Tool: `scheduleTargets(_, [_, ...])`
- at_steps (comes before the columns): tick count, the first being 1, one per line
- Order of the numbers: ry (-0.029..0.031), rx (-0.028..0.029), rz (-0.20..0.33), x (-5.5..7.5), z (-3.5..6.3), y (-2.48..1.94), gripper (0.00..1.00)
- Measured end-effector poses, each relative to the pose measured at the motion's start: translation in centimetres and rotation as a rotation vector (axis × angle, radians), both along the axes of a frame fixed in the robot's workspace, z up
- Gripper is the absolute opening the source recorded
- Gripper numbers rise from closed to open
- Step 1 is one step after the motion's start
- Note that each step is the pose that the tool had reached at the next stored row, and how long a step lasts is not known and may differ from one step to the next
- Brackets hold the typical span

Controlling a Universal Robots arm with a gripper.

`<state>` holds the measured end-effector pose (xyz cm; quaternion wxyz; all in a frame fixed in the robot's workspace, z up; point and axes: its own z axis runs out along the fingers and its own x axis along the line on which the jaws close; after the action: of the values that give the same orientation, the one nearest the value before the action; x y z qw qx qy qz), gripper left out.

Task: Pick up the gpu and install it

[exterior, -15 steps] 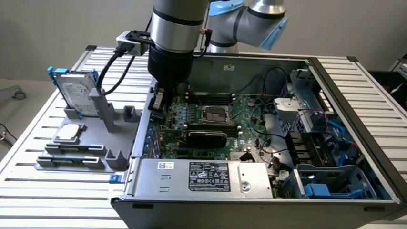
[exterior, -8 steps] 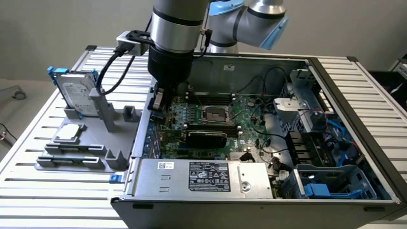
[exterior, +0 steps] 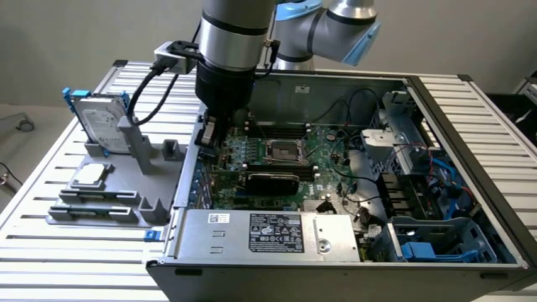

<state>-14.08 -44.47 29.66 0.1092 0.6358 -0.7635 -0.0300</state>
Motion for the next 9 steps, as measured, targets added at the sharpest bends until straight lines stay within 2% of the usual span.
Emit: scheduleTargets(9, [-0.0013, -0.001, -0.012, 0.0, -0.16, 0.02, 0.11])
